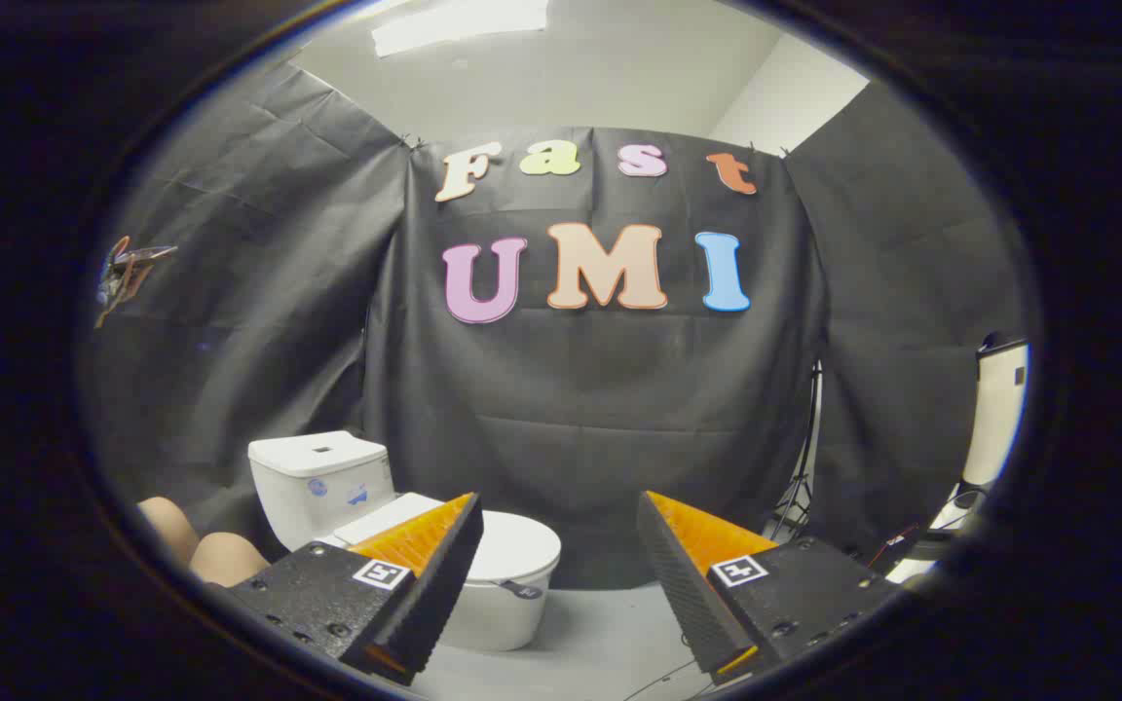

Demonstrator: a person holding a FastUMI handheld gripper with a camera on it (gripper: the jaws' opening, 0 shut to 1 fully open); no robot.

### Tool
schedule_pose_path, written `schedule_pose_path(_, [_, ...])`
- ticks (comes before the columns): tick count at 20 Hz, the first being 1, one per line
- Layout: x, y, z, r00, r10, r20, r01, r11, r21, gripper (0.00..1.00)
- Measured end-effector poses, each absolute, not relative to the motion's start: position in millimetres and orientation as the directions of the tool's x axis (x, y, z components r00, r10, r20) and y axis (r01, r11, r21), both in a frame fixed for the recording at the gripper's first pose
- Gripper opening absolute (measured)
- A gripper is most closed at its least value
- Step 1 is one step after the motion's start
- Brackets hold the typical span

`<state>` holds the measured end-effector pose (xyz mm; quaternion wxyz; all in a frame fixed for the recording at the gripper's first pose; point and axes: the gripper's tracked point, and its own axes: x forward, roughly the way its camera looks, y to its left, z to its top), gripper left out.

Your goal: Open the toilet lid.

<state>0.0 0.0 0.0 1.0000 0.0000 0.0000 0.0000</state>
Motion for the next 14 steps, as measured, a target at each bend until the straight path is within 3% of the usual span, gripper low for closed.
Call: schedule_pose_path(14, [3.9,-1.5,-9.3,0.999,0.004,-0.04,-0.004,1.0,0.0,0.97])
